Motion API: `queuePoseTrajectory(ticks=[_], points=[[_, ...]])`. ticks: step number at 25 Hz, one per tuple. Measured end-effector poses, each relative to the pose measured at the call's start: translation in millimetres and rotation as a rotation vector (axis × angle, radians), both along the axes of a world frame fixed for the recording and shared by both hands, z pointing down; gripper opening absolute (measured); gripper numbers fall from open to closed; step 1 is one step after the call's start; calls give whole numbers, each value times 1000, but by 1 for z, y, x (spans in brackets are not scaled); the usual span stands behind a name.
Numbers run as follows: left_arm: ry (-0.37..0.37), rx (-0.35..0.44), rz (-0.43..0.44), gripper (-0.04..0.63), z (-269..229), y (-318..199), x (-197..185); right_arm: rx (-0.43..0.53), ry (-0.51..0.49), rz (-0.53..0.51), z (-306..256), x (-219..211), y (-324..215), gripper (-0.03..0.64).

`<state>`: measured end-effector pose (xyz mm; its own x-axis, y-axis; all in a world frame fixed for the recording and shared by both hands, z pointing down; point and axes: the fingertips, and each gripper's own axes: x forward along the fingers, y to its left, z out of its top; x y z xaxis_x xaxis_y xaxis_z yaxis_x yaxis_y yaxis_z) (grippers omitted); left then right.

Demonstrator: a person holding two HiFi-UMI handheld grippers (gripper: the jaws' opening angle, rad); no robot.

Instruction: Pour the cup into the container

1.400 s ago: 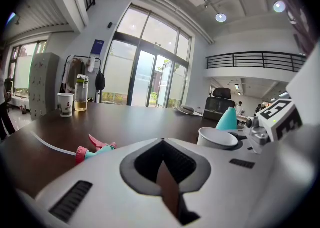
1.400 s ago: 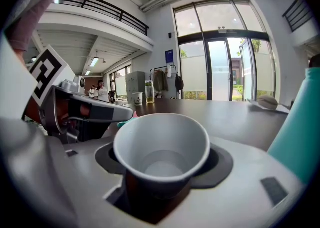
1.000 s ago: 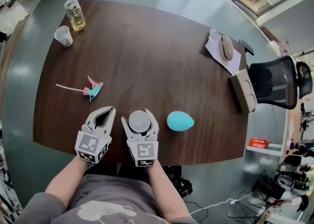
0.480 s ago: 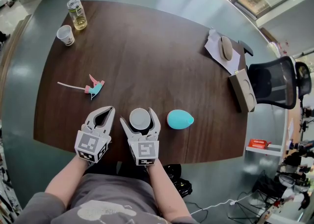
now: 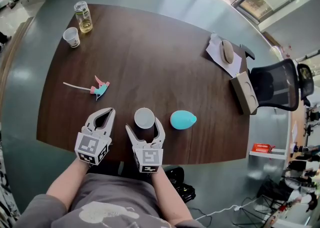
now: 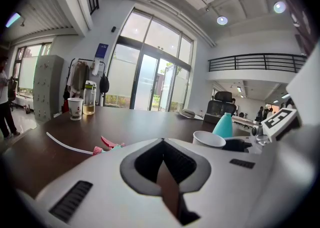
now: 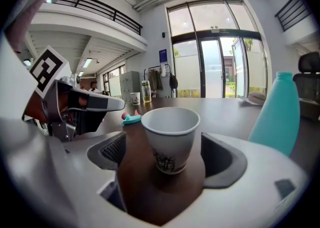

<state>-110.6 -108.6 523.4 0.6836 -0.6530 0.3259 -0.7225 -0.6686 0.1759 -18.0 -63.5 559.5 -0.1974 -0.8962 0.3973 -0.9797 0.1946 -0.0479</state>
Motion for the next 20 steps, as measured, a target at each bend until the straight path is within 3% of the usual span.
queuePoseTrajectory(ticks=[5, 17, 20], points=[[15, 16, 15, 6, -14, 8, -6, 24, 29, 50, -18, 9, 13, 439], [53, 68, 70, 6, -58, 21, 2, 184, 35, 71, -100, 25, 24, 437], [68, 80, 71, 6, -70, 20, 5, 223, 70, 58, -118, 24, 20, 358]])
